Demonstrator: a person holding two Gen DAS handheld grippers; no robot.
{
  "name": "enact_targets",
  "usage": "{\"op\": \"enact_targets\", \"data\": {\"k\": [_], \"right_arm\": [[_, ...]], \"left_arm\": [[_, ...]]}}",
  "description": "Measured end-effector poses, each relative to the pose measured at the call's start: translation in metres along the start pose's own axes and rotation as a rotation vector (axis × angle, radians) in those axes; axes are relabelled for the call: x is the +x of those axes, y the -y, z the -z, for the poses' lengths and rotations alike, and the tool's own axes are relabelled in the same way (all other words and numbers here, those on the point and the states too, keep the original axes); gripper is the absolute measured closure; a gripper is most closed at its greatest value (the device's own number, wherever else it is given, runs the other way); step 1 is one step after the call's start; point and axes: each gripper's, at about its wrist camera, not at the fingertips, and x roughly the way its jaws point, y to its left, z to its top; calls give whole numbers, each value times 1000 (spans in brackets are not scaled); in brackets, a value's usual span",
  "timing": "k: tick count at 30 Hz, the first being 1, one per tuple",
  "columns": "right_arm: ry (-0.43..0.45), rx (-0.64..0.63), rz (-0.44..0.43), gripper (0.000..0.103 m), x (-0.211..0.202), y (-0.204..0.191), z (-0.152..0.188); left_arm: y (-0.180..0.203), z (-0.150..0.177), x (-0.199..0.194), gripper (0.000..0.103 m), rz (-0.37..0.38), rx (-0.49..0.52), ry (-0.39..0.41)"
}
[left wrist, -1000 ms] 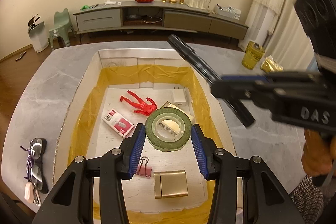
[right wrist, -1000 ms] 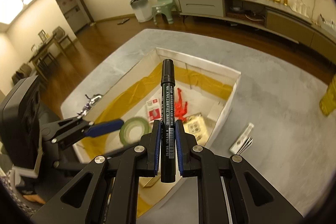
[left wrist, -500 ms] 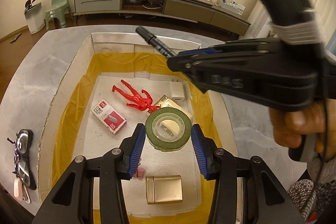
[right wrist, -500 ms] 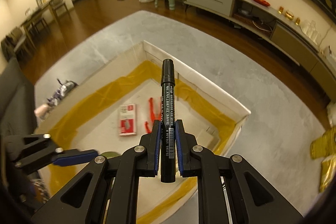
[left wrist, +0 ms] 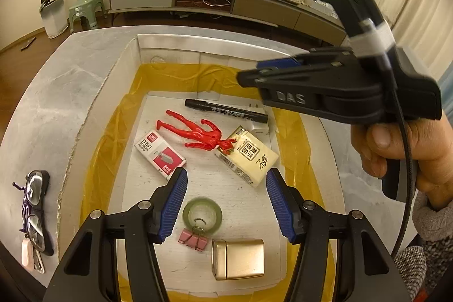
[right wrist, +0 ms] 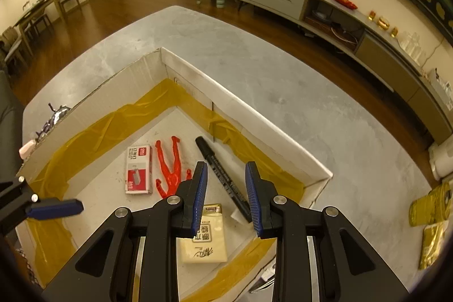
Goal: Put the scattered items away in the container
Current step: 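Move both grippers away from the box toward the tube bottle and nail clipper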
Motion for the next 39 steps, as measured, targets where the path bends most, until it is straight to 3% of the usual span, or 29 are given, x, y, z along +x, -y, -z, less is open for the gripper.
{"op": "enact_targets", "data": {"k": [11,30,39], "right_arm": [[-5,113,-130,73,-11,7,12],[35,218,-226,73,-41,24,39],[105,294,-253,73,-79,50,71]], "left_arm": [[3,3,-9,44,8,3,18],[28,8,-19,44,-6,57,33],[55,14,-36,44,47,83,65]]}}
